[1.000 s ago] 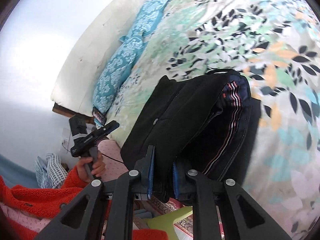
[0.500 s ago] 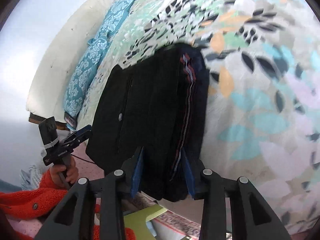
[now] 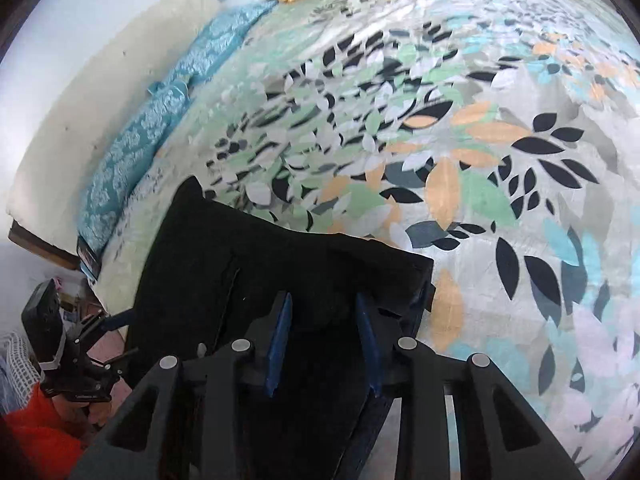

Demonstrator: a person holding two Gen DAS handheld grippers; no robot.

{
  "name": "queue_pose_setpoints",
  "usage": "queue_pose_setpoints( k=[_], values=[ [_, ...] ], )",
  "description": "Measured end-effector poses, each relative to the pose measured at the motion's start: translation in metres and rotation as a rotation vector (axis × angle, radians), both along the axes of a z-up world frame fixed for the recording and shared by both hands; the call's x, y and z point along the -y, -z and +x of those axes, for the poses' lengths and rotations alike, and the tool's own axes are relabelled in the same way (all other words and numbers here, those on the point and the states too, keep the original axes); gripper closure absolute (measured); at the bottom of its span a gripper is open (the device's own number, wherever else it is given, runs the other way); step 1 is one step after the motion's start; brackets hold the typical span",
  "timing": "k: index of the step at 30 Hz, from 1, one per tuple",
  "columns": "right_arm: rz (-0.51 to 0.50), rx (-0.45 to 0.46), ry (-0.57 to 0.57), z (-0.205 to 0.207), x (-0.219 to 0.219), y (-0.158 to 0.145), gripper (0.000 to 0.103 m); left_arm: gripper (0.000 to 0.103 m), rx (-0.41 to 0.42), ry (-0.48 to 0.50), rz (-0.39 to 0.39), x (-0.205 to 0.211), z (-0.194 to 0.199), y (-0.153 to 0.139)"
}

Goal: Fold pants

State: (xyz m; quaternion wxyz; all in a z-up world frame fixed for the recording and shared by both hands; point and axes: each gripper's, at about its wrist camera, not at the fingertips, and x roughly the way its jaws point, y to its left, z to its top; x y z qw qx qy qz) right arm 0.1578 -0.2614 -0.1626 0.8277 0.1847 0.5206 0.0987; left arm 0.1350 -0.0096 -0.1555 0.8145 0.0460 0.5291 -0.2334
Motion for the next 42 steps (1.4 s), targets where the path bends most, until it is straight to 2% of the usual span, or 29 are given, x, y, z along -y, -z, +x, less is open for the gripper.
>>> queue_pose_setpoints(
  k=[3,5,8,11,12,15,16,17,19,25,31,32,33,35,36,37,39,40,42],
  values=[
    [-0.040,0.058,-0.072,-0.039,-0.011,-0.033,0.070,0.020,0.007,-0.027,-0.043,-0.010,-0.003,-0.011],
    [-0.035,0.072,-0.127,-0.065,-0.021,-0.045,0.070,0.020,0.011,-0.032,-0.071,-0.012,-0.004,-0.015],
    [-0.070,0.031,-0.196,-0.097,-0.044,-0.030,0.070,0.018,0.002,-0.009,-0.065,-0.003,-0.005,-0.012],
    [-0.115,-0.030,-0.184,-0.108,-0.046,0.005,0.070,0.017,-0.033,0.040,0.028,0.015,-0.006,0.006],
    [-0.104,-0.019,-0.160,-0.112,-0.043,0.006,0.070,0.016,-0.026,0.047,0.056,0.018,-0.008,0.008],
    [-0.073,0.017,-0.099,-0.116,-0.038,-0.009,0.070,0.013,-0.016,0.015,0.052,0.013,-0.011,-0.003],
    [-0.084,0.038,-0.080,-0.119,-0.036,-0.015,0.063,0.011,-0.003,-0.014,0.058,0.009,-0.012,-0.008],
    [-0.105,0.065,-0.063,-0.123,-0.036,-0.020,0.042,0.008,0.018,-0.042,0.071,0.006,-0.012,-0.012],
    [-0.127,0.120,-0.037,-0.132,-0.036,-0.026,0.022,0.008,0.046,-0.065,0.100,0.005,-0.012,-0.014],
    [-0.101,0.125,-0.003,-0.132,-0.034,-0.025,0.022,0.008,0.065,-0.077,0.162,0.006,-0.007,-0.012],
    [-0.064,0.136,0.009,-0.128,-0.029,-0.025,0.022,0.008,0.078,-0.074,0.174,0.001,-0.007,-0.015],
    [-0.045,0.136,0.015,-0.125,-0.024,-0.026,0.022,0.008,0.073,-0.073,0.165,0.000,-0.005,-0.015],
    [-0.028,0.134,0.022,-0.121,-0.018,-0.025,0.022,0.008,0.054,-0.077,0.122,-0.006,0.002,-0.017],
    [0.022,0.094,0.036,-0.109,0.001,-0.017,0.017,0.005,-0.005,-0.090,0.002,-0.019,0.016,-0.015],
    [0.048,0.059,0.042,-0.102,0.011,-0.010,0.017,0.004,-0.073,-0.098,-0.101,-0.030,0.029,-0.008],
    [0.086,0.027,0.043,-0.094,0.021,-0.001,0.017,0.004,-0.138,-0.116,-0.166,-0.038,0.041,0.001],
    [0.161,-0.028,0.033,-0.079,0.035,0.018,0.017,0.005,-0.252,-0.146,-0.249,-0.050,0.061,0.021],
    [0.182,-0.044,0.031,-0.073,0.039,0.025,0.017,0.005,-0.290,-0.155,-0.271,-0.054,0.070,0.031],
    [0.235,-0.064,0.011,-0.064,0.041,0.037,0.017,0.005,-0.313,-0.158,-0.278,-0.057,0.077,0.041]
  ],
)
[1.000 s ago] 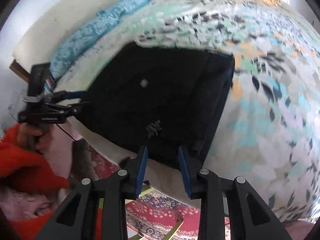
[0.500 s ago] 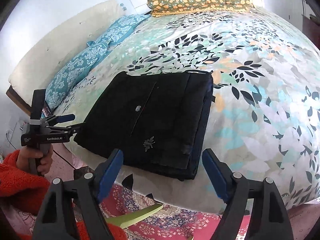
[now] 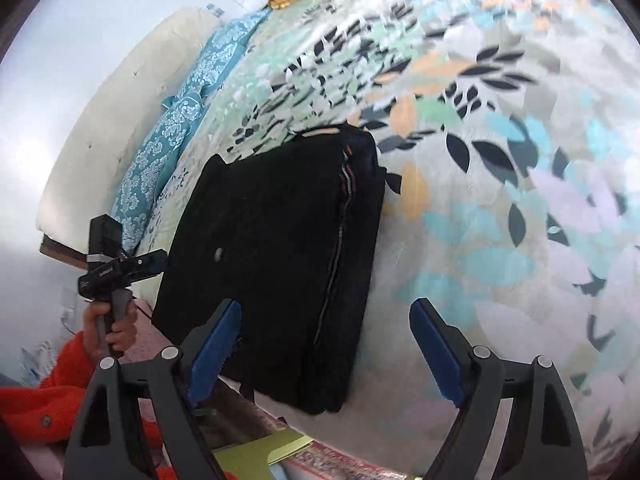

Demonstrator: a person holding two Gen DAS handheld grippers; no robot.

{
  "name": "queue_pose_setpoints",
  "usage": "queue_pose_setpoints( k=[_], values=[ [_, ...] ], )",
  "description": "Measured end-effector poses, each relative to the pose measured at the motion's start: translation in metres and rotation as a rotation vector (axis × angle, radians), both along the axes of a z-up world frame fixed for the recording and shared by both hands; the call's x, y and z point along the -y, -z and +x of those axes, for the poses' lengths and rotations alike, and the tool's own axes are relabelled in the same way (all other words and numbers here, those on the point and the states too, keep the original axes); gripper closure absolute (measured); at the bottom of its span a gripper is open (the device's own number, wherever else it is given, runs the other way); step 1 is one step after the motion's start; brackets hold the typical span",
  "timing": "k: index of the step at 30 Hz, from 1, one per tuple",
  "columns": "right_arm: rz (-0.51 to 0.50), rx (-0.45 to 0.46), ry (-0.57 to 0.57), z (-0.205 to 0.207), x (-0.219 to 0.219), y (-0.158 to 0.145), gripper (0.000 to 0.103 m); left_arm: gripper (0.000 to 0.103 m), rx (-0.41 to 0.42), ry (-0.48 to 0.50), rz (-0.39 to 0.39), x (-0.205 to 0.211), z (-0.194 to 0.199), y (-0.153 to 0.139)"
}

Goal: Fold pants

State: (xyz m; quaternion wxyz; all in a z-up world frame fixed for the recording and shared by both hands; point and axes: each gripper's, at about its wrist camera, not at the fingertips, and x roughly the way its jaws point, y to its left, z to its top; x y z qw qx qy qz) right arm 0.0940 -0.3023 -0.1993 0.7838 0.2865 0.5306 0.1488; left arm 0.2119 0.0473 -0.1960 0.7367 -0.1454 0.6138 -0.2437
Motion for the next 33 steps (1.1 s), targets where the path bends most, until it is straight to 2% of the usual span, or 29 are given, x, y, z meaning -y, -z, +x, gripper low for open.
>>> queue_pose_setpoints(
  k=[4,7,14,26,30,33],
  values=[
    [-0.012,0.029,0.000,0.003,-0.005,0.009,0.017,0.005,0.026,0.011,-0.004,0.004,-0.009,-0.004],
    [-0.054,0.045,0.013,-0.001,-0.011,0.011,0.017,0.005,0.112,0.004,0.088,0.009,-0.021,-0.014],
    [-0.035,0.035,0.032,0.000,-0.007,0.015,0.015,0.005,0.270,0.008,0.262,0.022,-0.035,-0.033],
    [-0.059,0.028,0.073,0.000,-0.012,0.015,0.011,0.005,0.339,0.019,0.352,0.025,-0.040,-0.038],
    [-0.139,0.018,0.069,-0.002,-0.022,0.006,0.011,0.005,0.358,0.022,0.379,0.028,-0.041,-0.039],
    [-0.270,0.032,0.076,-0.007,-0.035,-0.008,0.011,0.004,0.365,0.018,0.392,0.030,-0.043,-0.040]
  ],
)
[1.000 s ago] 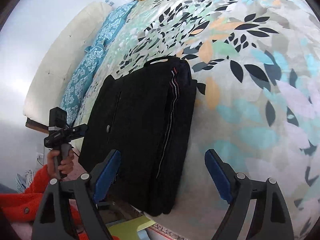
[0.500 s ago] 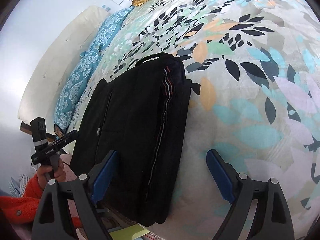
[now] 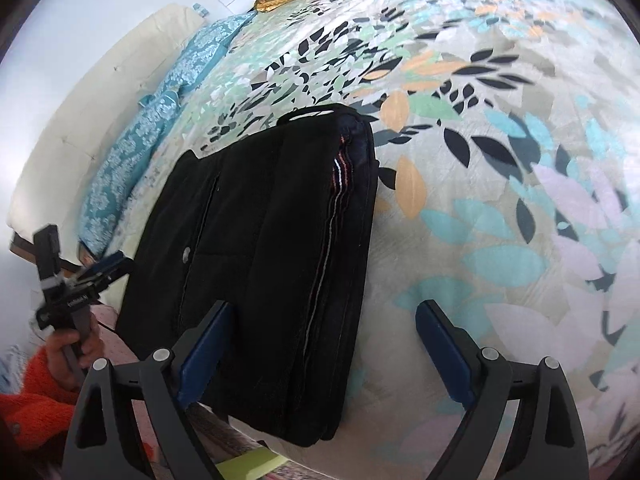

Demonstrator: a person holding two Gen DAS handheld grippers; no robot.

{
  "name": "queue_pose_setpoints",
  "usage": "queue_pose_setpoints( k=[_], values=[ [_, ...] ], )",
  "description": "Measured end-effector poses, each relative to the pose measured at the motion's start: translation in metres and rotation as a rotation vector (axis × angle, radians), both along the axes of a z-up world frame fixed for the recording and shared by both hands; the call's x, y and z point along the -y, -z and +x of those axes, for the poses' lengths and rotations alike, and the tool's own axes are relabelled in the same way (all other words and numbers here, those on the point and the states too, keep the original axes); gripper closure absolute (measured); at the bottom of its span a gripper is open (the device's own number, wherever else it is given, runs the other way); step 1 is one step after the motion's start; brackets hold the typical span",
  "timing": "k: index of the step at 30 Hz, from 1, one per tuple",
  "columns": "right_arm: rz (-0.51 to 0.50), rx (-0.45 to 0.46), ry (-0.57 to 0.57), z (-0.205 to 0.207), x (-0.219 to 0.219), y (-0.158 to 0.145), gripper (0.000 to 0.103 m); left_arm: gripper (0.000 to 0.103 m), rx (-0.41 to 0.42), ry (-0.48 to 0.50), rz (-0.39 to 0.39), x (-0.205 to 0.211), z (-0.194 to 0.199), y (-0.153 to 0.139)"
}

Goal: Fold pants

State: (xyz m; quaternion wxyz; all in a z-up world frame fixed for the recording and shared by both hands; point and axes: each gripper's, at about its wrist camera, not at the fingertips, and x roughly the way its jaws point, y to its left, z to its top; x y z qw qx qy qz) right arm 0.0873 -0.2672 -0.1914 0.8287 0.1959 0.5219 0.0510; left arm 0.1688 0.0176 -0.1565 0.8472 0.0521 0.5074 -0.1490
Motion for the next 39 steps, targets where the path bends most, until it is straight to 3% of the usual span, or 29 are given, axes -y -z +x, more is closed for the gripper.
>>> queue_pose_setpoints(
  k=[4,7,21,23,24,26,28,31,33,35,39],
  values=[
    [-0.251,0.033,0.029,-0.010,-0.022,-0.023,0.011,0.004,-0.013,-0.019,-0.015,-0.002,-0.001,0.002],
    [-0.353,0.046,0.028,-0.013,-0.031,-0.030,0.011,0.004,-0.026,-0.035,-0.032,-0.003,0.000,0.005],
    [-0.437,0.056,0.028,-0.012,-0.027,-0.033,0.012,0.004,-0.017,-0.054,-0.021,0.000,-0.002,0.005],
    [-0.356,0.074,0.028,-0.013,-0.019,-0.035,0.011,0.004,-0.059,-0.040,-0.054,-0.003,0.002,0.004],
    [-0.266,0.089,0.033,-0.015,-0.011,-0.036,0.011,0.004,-0.083,-0.033,-0.092,-0.005,0.004,0.004],
    [-0.006,0.111,0.072,-0.017,0.014,-0.029,0.011,0.004,-0.147,-0.028,-0.280,-0.019,0.010,0.002],
    [0.170,0.092,0.104,-0.015,0.029,-0.015,0.011,0.004,-0.207,-0.018,-0.358,-0.023,0.018,0.008],
    [0.329,0.025,0.077,-0.004,0.036,0.014,0.011,0.004,-0.270,0.026,-0.313,-0.011,0.027,0.027],
    [0.439,-0.016,0.028,0.005,0.031,0.031,0.011,0.004,-0.320,0.062,-0.323,0.001,0.027,0.041],
    [0.497,-0.021,-0.036,0.015,0.021,0.038,0.010,0.001,-0.349,0.083,-0.354,0.012,0.029,0.048],
    [0.450,-0.006,-0.118,0.027,-0.002,0.041,0.006,0.003,-0.358,0.122,-0.369,0.038,0.034,0.050]
  ],
)
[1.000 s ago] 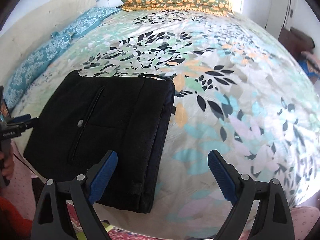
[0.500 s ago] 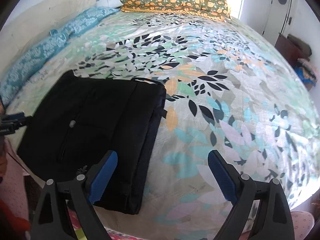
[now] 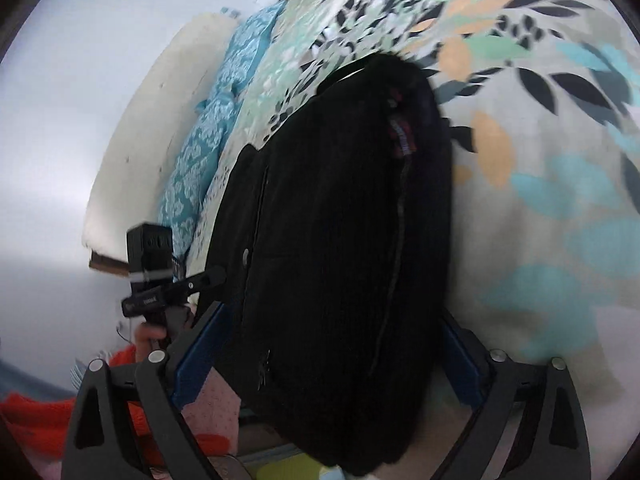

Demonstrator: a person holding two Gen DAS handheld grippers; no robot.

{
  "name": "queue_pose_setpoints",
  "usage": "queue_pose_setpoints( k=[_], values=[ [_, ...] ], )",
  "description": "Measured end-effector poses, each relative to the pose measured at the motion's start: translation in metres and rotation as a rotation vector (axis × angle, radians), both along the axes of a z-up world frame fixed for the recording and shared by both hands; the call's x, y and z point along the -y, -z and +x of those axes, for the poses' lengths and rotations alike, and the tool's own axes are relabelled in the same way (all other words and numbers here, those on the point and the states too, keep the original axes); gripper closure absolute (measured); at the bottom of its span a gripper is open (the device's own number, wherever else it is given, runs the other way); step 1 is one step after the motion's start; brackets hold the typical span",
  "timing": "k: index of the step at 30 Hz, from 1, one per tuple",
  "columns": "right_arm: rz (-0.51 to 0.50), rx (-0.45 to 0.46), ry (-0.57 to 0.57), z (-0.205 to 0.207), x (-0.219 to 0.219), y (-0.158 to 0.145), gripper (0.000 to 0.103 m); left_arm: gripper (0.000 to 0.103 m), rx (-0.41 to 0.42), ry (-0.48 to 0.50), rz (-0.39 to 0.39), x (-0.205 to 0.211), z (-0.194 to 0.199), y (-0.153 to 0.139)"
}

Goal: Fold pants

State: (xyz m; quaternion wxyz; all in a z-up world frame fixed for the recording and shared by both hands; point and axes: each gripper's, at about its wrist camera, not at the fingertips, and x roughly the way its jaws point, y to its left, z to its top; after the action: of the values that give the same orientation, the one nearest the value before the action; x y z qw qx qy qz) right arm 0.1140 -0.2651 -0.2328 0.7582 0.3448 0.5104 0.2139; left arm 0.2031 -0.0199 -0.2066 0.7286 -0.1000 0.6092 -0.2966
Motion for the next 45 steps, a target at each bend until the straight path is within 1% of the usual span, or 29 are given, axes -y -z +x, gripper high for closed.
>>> queue_pose_setpoints(
  k=[1,3,4,5,6,7,9,12,15,19,22,24,25,26,27,28,29,31,32,33,34,35,36,37,39,41,42,44,45],
  values=[
    [-0.011,0.005,-0.015,0.001,-0.004,0.000,0.008,0.006,0.010,-0.008,0.010,0.003,-0.002,-0.002],
    [-0.010,0.003,-0.036,-0.002,-0.005,-0.001,0.034,0.032,0.050,-0.014,0.045,0.004,-0.006,-0.008],
    [0.019,0.002,-0.024,-0.007,-0.002,0.001,0.046,0.040,0.067,-0.018,0.052,0.000,-0.009,-0.012],
    [0.032,0.007,-0.019,-0.009,-0.001,0.000,0.051,0.055,0.068,-0.026,0.036,-0.005,-0.011,-0.015],
    [0.034,0.017,-0.023,-0.011,-0.002,-0.003,0.052,0.065,0.061,-0.041,0.003,-0.012,-0.012,-0.021],
    [0.044,0.034,-0.030,-0.012,-0.005,-0.008,0.054,0.069,0.060,-0.049,-0.014,-0.016,-0.013,-0.025],
    [0.073,0.070,-0.037,-0.014,-0.010,-0.017,0.057,0.075,0.091,-0.056,-0.002,-0.018,-0.018,-0.038],
    [0.103,0.130,-0.041,-0.012,-0.013,-0.035,0.058,0.076,0.125,-0.051,0.002,-0.015,-0.019,-0.056],
    [0.100,0.176,-0.049,0.008,-0.006,-0.053,0.059,0.076,0.169,-0.040,-0.016,-0.011,-0.003,-0.078],
    [0.016,0.226,-0.053,0.061,0.013,-0.083,0.059,0.076,0.246,-0.037,-0.019,0.010,0.048,-0.107],
    [-0.047,0.260,-0.042,0.103,0.033,-0.100,0.059,0.076,0.302,-0.063,-0.019,0.031,0.090,-0.121],
    [-0.090,0.262,-0.012,0.127,0.048,-0.103,0.059,0.074,0.327,-0.075,-0.004,0.046,0.110,-0.121],
    [-0.106,0.243,0.018,0.138,0.057,-0.099,0.058,0.072,0.335,-0.084,0.014,0.054,0.123,-0.116],
    [-0.118,0.209,0.049,0.147,0.067,-0.090,0.055,0.065,0.334,-0.090,0.045,0.061,0.132,-0.107],
    [-0.169,0.162,0.088,0.151,0.076,-0.078,0.052,0.051,0.330,-0.098,0.093,0.067,0.139,-0.096],
    [-0.249,0.120,0.135,0.150,0.082,-0.068,0.041,0.049,0.327,-0.119,0.180,0.072,0.142,-0.080],
    [-0.313,0.085,0.188,0.144,0.089,-0.058,0.035,0.051,0.324,-0.130,0.231,0.073,0.140,-0.072],
    [-0.319,0.048,0.261,0.115,0.104,-0.042,0.034,0.052,0.354,-0.129,0.333,0.065,0.116,-0.051],
    [-0.333,0.045,0.300,0.094,0.108,-0.038,0.026,0.047,0.386,-0.117,0.346,0.057,0.098,-0.048],
    [-0.357,0.057,0.323,0.075,0.108,-0.039,0.019,0.037,0.427,-0.110,0.361,0.050,0.079,-0.049],
    [-0.379,0.077,0.336,0.053,0.103,-0.040,0.006,0.031,0.479,-0.117,0.379,0.042,0.059,-0.050],
    [-0.411,0.091,0.351,0.033,0.096,-0.044,0.000,0.017,0.511,-0.123,0.390,0.035,0.044,-0.052],
    [-0.446,0.099,0.368,0.014,0.090,-0.047,0.000,0.010,0.551,-0.136,0.401,0.026,0.023,-0.056],
    [-0.474,0.097,0.378,0.004,0.079,-0.050,0.000,0.009,0.568,-0.145,0.398,0.021,0.011,-0.058],
    [-0.597,0.074,0.397,-0.005,0.059,-0.062,0.000,0.004,0.569,-0.160,0.390,0.017,-0.008,-0.060],
    [-0.714,0.067,0.370,-0.003,0.039,-0.075,0.000,0.004,0.547,-0.164,0.391,0.019,-0.017,-0.064],
    [-0.751,0.077,0.344,0.002,0.028,-0.082,0.000,0.004,0.545,-0.160,0.396,0.022,-0.020,-0.070],
    [-0.802,0.110,0.295,0.005,0.008,-0.097,0.000,0.004,0.575,-0.145,0.409,0.033,-0.017,-0.086],
    [-0.823,0.132,0.278,0.006,-0.003,-0.107,0.000,0.004,0.624,-0.156,0.413,0.034,-0.017,-0.105]
  ],
)
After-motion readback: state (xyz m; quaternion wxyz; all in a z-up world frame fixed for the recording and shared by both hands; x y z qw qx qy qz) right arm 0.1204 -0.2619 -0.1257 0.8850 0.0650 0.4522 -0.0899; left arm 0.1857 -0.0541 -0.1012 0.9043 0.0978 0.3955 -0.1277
